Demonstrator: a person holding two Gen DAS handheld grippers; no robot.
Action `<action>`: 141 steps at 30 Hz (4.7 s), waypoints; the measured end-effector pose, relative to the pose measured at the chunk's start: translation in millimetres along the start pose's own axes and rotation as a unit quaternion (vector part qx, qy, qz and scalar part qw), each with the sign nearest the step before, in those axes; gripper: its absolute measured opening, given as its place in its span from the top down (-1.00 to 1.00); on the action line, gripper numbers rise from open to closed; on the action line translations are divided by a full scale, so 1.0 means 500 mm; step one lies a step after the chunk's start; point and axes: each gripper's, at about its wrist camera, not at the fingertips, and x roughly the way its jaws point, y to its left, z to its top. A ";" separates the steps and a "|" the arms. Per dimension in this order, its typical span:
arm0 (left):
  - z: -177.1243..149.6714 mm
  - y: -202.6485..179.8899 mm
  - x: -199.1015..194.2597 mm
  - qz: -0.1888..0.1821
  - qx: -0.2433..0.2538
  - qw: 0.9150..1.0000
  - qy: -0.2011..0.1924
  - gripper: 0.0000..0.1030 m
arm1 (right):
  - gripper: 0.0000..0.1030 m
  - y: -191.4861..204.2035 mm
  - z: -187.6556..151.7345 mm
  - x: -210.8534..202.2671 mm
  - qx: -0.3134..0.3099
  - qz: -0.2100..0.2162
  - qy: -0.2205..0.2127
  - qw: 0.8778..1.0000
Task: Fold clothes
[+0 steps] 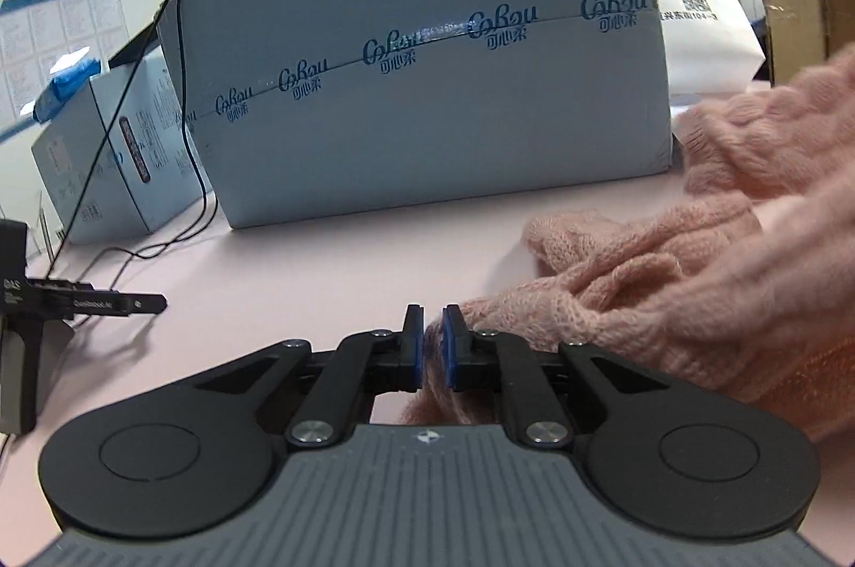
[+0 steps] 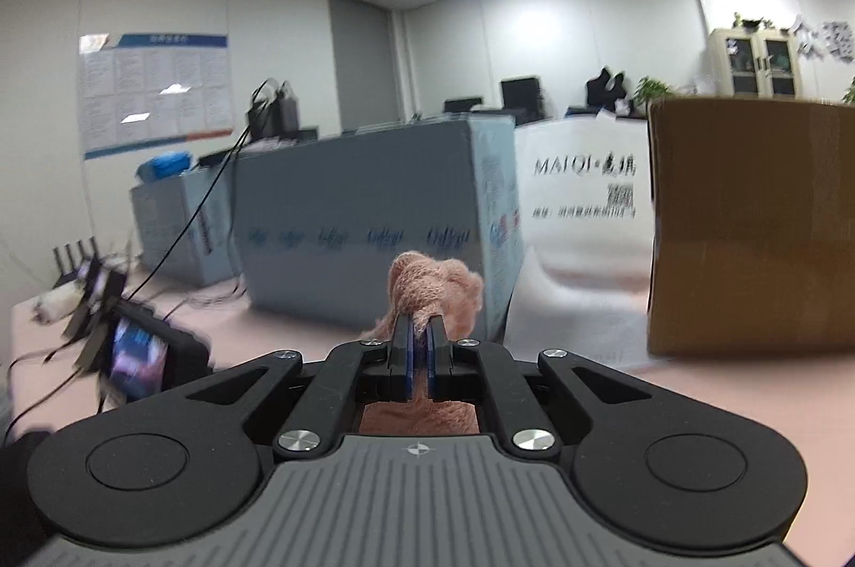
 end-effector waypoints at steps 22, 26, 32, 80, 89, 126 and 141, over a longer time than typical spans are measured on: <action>-0.008 -0.053 -0.073 -0.091 0.084 0.991 -0.049 -0.59 | 0.00 0.017 -0.156 -0.110 -0.068 -0.047 0.102 0.991; -0.028 -0.079 -0.070 -0.095 0.121 0.987 -0.044 -0.59 | -0.04 0.013 -0.104 -0.080 -0.078 -0.064 0.055 0.993; -0.046 -0.100 -0.061 -0.093 0.148 0.984 -0.032 -0.61 | -0.04 0.039 -0.078 0.047 -0.091 -0.068 0.052 0.992; -0.040 -0.063 -0.048 -0.089 0.086 0.992 0.007 -1.00 | 0.65 -0.130 -0.240 -0.196 0.092 -0.307 0.073 0.944; -0.039 -0.068 -0.051 -0.082 0.095 0.992 0.003 -1.00 | 0.03 -0.101 -0.149 -0.208 -0.022 -0.335 -0.006 0.942; -0.034 -0.045 -0.032 -0.110 0.061 0.992 0.023 -1.00 | 0.68 -0.022 0.024 0.050 -0.157 -0.189 -0.005 0.969; -0.040 -0.066 -0.045 -0.086 0.090 0.992 0.006 -1.00 | -0.10 -0.087 -0.104 0.029 -0.120 -0.216 0.170 0.954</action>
